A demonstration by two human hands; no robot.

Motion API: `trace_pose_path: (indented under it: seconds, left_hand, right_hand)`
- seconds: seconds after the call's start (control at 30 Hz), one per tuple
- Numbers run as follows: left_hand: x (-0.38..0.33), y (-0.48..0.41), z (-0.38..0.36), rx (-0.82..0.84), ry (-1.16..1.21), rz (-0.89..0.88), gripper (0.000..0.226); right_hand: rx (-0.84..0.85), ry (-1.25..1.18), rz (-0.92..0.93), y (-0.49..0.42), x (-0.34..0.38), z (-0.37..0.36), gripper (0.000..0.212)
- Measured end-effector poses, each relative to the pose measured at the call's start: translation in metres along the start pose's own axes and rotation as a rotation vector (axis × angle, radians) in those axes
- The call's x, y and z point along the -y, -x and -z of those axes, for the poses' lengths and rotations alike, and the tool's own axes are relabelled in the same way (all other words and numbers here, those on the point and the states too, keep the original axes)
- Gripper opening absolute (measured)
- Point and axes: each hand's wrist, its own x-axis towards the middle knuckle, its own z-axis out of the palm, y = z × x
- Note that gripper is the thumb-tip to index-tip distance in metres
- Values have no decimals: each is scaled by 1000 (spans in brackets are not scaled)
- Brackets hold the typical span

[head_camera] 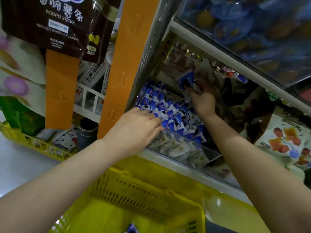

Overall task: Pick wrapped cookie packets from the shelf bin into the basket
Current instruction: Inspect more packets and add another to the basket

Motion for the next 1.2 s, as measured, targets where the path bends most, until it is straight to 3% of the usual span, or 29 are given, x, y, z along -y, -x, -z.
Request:
trace_pose_path:
  seconds: [0.17,0.33,0.6,0.97,1.03,1.2]
  left_hand:
    - [2,-1,-6,-27,9,9,43]
    - [4,-1,-10,-95,-14,-9,42]
    - [5,-1,-12,-151,-48,-16,35]
    - [4,-2,-17,-161,-60,-17,34]
    - [4,-2,-18,-163,-46,-15,34]
    - [4,-2,-19,-193,-51,-28,33]
  right_hand:
    - [198,330,0,-41,-22,-16,34]
    - [322,479,-11,-56,-27,-29,35]
    - [347,311,-57,-59,-30,-59,39]
    - [582,306,-3,-52,-33,-50,29]
    - [547,273,5,-52,-32,-42,31]
    - [249,375,-52,-64,-31,-20,40]
